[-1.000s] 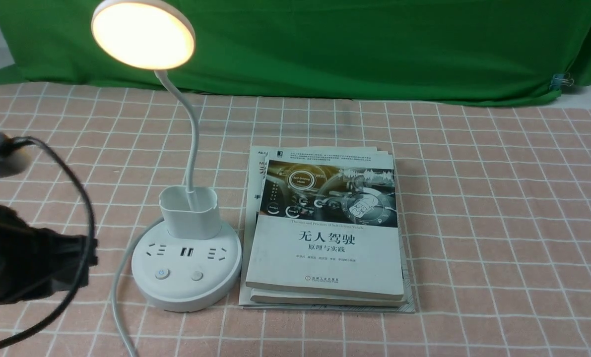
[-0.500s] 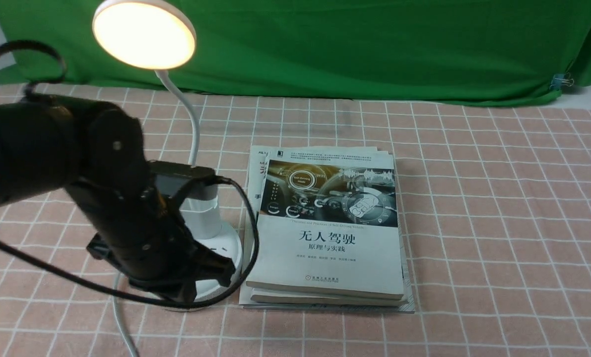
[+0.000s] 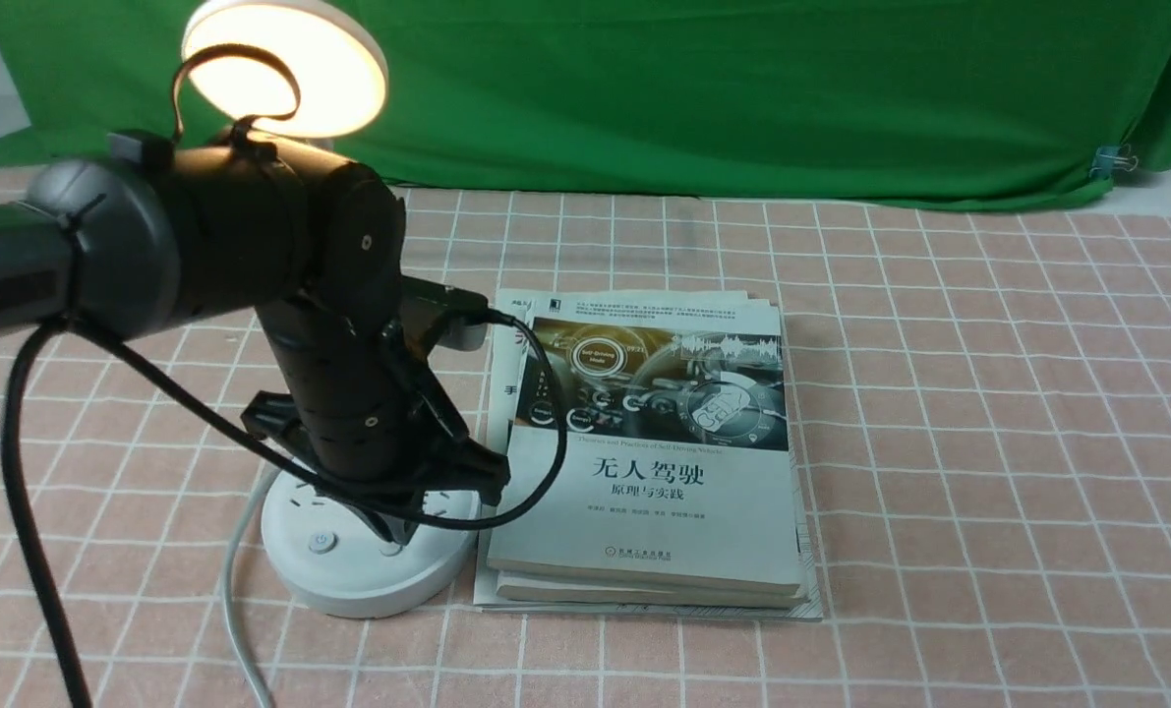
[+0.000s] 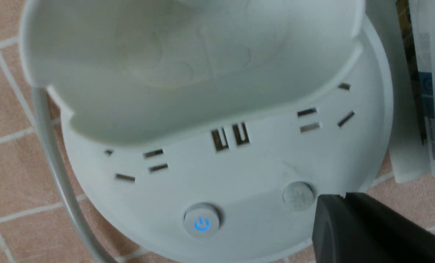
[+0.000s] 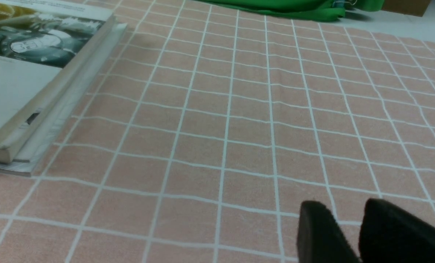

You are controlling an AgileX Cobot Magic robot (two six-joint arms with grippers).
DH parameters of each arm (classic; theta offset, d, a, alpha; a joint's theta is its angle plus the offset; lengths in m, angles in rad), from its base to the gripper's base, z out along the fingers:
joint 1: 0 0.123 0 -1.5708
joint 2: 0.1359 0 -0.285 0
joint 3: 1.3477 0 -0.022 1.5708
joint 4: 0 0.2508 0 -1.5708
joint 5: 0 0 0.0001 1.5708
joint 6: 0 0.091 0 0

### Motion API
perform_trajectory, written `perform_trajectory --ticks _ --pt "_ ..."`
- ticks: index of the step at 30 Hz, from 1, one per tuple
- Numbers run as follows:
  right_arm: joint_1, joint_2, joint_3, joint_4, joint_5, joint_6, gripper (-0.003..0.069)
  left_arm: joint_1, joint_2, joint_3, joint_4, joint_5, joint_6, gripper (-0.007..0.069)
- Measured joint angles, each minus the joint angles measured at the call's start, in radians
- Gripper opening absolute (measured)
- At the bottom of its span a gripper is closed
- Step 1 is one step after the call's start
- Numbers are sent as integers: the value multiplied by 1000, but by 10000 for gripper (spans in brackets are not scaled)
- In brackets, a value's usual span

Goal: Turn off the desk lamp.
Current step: Use the left arm to press the button switch on the lamp holder

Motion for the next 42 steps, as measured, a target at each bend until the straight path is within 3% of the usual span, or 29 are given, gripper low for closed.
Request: perform_trajectory --ticks 42 --pt "0 0 0 1 0 0 240 20 22 -9 54 13 -48 6"
